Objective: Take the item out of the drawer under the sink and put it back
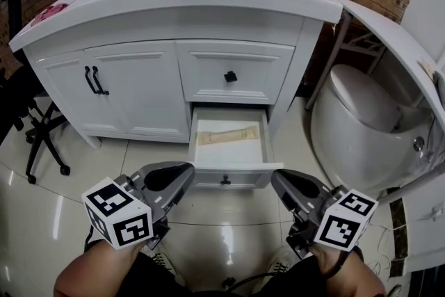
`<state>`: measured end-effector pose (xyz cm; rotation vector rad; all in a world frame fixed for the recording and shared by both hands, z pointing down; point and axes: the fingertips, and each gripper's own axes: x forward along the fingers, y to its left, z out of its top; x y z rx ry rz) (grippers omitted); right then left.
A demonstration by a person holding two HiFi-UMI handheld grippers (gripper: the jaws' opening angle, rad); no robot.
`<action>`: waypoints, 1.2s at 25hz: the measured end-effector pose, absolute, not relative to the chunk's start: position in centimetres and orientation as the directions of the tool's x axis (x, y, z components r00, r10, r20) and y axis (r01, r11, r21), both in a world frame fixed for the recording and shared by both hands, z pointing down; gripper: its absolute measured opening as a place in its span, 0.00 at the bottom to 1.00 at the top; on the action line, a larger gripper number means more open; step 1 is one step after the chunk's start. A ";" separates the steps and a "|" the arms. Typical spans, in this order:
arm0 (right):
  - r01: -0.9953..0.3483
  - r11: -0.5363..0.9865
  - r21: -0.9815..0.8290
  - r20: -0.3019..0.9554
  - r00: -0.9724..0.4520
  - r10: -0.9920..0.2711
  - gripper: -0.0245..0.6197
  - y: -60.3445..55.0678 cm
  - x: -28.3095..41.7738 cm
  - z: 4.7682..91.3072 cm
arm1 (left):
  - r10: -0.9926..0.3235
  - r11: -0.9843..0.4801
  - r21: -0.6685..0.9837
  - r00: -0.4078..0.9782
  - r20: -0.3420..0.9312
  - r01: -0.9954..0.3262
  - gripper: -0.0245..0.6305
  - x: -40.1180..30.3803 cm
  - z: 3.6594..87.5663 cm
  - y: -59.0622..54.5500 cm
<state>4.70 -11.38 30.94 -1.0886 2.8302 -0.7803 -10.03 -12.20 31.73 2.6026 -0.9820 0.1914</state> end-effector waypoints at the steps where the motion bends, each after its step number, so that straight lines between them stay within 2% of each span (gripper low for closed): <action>1: -0.631 0.635 -0.445 0.164 -0.755 -0.635 0.05 -10.7 4.8 30.8 | -0.617 -0.698 0.272 0.749 0.241 -0.662 0.05 -10.2 31.5 -11.7; 15: -0.677 0.646 -0.352 0.168 -0.725 -0.668 0.05 -4.2 4.2 28.6 | -0.629 -0.723 0.230 0.758 0.172 -0.651 0.05 -11.3 28.9 -4.8; 30: -0.715 0.627 -0.309 0.183 -0.691 -0.699 0.05 -3.5 4.6 28.7 | -0.633 -0.730 0.212 0.759 0.150 -0.650 0.05 -11.5 28.1 -4.2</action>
